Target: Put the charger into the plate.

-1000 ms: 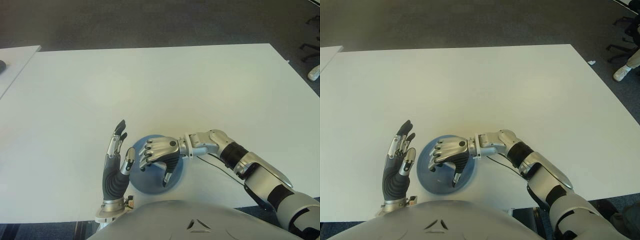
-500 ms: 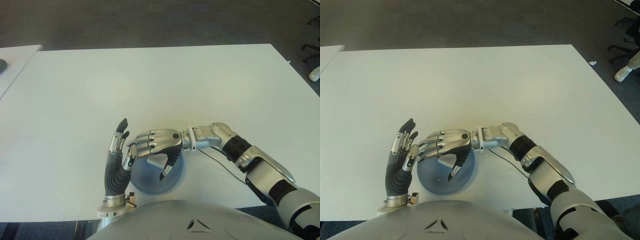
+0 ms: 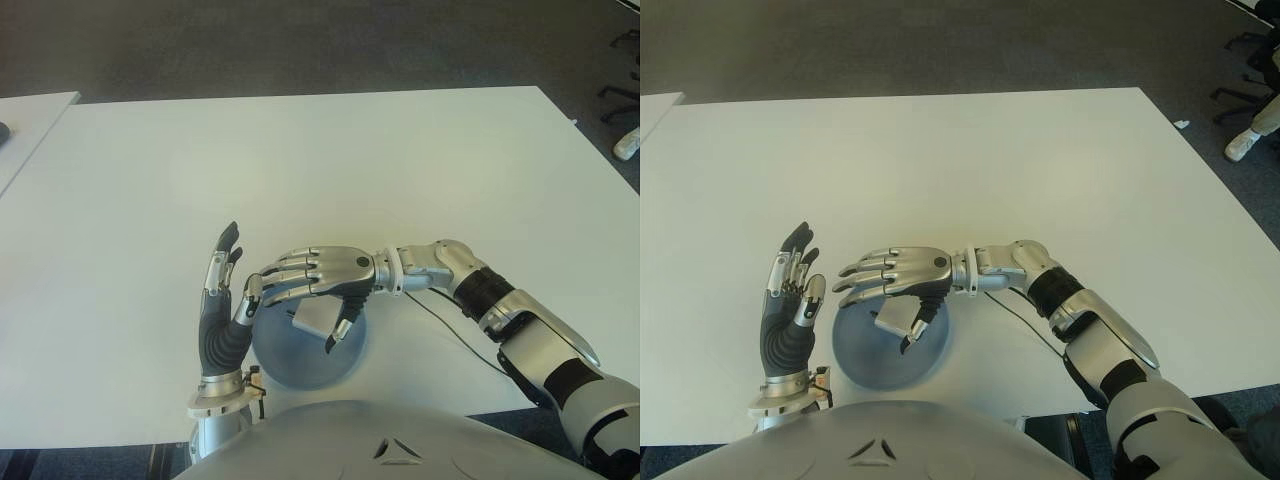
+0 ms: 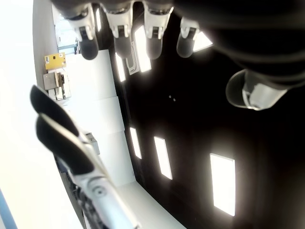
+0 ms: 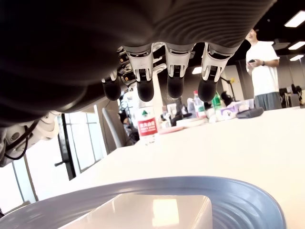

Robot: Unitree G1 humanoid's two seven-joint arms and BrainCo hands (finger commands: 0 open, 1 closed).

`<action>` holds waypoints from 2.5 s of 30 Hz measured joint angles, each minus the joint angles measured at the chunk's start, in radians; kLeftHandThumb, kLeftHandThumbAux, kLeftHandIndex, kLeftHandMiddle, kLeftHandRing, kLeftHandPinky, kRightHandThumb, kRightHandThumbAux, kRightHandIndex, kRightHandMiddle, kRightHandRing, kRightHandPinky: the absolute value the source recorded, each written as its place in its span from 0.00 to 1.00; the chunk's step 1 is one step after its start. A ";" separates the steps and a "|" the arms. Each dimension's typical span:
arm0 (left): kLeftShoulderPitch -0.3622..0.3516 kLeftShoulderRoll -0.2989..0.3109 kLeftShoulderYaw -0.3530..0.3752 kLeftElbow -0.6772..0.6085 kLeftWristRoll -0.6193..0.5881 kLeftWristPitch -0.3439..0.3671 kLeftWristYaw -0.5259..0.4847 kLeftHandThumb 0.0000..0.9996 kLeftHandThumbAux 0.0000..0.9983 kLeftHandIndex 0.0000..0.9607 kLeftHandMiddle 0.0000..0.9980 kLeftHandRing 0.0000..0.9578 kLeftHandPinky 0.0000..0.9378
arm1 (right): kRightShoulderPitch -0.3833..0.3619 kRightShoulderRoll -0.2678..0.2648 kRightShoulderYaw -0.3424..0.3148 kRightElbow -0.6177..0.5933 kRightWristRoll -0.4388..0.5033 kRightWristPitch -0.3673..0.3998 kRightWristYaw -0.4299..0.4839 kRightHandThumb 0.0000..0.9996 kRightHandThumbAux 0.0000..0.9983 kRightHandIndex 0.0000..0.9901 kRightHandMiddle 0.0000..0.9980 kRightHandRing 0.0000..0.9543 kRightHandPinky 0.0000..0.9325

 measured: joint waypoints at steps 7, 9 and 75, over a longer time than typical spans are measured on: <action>-0.035 0.000 0.016 0.031 -0.010 0.002 0.000 0.13 0.33 0.00 0.00 0.00 0.00 | -0.009 0.018 -0.013 0.032 -0.005 0.000 -0.061 0.08 0.29 0.00 0.00 0.00 0.00; -0.047 0.000 0.021 0.037 -0.010 0.002 0.000 0.12 0.33 0.00 0.01 0.00 0.00 | -0.012 0.021 -0.017 0.042 -0.008 0.000 -0.077 0.09 0.29 0.00 0.00 0.00 0.00; -0.352 0.220 0.313 0.607 -0.164 -0.211 -0.014 0.06 0.38 0.09 0.05 0.03 0.04 | 0.212 0.201 -0.662 0.338 1.130 0.480 0.723 0.21 0.56 0.10 0.14 0.11 0.09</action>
